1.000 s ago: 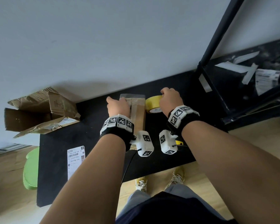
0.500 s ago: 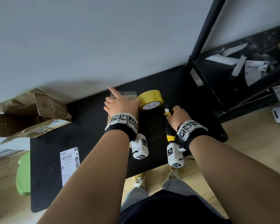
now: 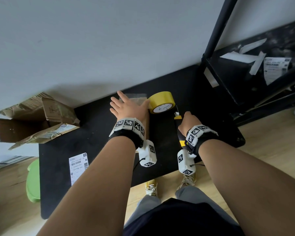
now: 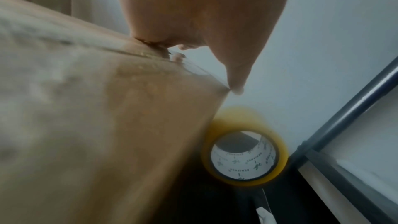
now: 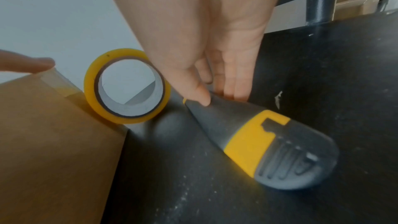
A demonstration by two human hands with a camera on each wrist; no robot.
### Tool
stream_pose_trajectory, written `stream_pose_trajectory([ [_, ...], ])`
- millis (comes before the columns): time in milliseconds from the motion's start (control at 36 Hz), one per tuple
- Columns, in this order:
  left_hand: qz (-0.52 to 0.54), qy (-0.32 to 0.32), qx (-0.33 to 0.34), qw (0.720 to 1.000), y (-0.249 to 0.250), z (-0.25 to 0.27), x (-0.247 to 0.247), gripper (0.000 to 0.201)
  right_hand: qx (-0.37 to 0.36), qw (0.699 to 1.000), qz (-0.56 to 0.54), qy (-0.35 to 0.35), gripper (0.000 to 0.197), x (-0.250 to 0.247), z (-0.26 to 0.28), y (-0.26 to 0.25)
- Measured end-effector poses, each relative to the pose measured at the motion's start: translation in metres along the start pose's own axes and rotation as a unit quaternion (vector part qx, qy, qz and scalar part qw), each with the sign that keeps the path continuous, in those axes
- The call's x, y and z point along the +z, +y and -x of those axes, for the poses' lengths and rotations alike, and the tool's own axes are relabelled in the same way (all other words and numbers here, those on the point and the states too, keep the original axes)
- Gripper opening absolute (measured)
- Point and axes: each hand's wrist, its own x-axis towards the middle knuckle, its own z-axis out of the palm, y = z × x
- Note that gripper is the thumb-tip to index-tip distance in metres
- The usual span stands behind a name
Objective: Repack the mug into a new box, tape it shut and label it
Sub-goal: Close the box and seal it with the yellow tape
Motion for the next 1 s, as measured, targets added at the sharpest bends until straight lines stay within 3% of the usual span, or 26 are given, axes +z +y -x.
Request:
stream_pose_trajectory([
  [278, 0.025, 0.001, 0.132, 0.991, -0.008, 0.013, -0.011, 0.072, 0.005, 0.999, 0.023, -0.033, 0.074, 0.003, 0.008, -0.006],
  [500, -0.012, 0.029, 0.233, 0.972, -0.016, 0.020, -0.005, 0.046, 0.000, 0.999, 0.045, -0.009, 0.059, 0.017, 0.017, -0.002],
  [583, -0.006, 0.065, 0.258, 0.964, -0.017, 0.022, -0.005, 0.031, 0.042, 0.998, -0.040, -0.012, 0.059, 0.007, 0.018, -0.004],
  [694, -0.009, 0.059, 0.264, 0.963, -0.017, 0.025, -0.007, 0.029, 0.057, 0.984, -0.168, 0.022, 0.047, -0.014, 0.018, -0.007],
  [861, 0.006, 0.037, 0.257, 0.966, -0.015, 0.027, -0.009, 0.030, -0.038, 0.967, -0.244, 0.056, 0.034, -0.043, 0.023, -0.020],
  [1000, 0.005, 0.054, 0.261, 0.964, -0.020, 0.033, -0.002, 0.027, -0.112, 0.959, -0.260, -0.012, 0.044, -0.053, 0.036, -0.034],
])
